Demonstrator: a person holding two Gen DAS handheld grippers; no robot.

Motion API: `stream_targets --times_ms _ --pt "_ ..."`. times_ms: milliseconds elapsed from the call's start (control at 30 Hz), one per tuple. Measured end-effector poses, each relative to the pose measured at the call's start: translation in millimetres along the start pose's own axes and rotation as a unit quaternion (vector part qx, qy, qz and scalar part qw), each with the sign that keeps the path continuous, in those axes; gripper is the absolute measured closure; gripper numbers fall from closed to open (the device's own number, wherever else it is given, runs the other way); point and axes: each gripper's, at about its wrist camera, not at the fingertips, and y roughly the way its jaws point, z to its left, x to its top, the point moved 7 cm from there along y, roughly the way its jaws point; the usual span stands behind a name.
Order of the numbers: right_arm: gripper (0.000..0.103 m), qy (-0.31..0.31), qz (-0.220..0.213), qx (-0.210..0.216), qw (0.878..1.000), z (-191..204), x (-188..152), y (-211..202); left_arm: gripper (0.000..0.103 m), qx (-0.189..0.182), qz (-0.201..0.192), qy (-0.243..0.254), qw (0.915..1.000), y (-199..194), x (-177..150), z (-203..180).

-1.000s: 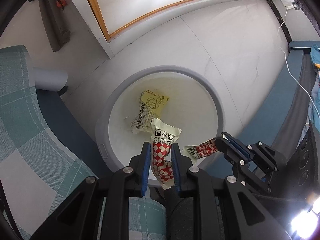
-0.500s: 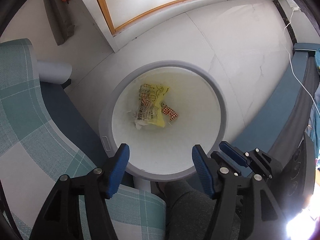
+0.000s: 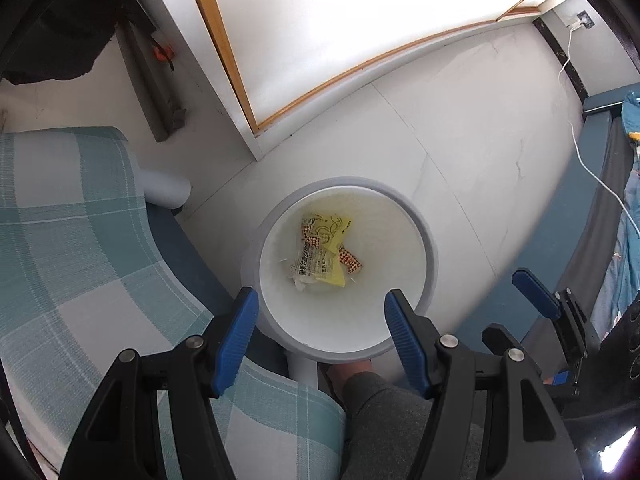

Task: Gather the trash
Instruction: 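Move both open grippers back over the table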

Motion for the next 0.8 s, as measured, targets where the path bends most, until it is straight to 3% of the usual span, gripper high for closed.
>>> stream_targets --times_ms 233,333,467,600,633,800 --pt "0.035 -0.012 -0.038 -0.014 0.999 13 23 -35 0.041 0.031 -0.088 -0.008 0.9956 -54 -8 7" --pt "0.029 -0.014 -0.059 -0.026 0.998 18 31 -57 0.041 0.040 -0.150 -0.026 0.9876 -89 -15 12" --pt "0.024 -0.036 -0.083 -0.038 0.995 35 44 -84 0.041 0.051 -0.230 -0.045 0.9708 -141 -29 21" --pt "0.019 -0.053 -0.116 -0.040 0.991 56 59 -119 0.037 0.060 -0.268 -0.059 0.9598 -178 -45 29" --pt "0.017 -0.058 -0.121 -0.043 0.990 61 61 -124 0.031 0.060 -0.274 -0.063 0.9579 -183 -47 29" --pt "0.013 -0.082 -0.171 -0.048 0.981 93 79 -165 0.024 0.068 -0.327 -0.081 0.9390 -225 -73 48"
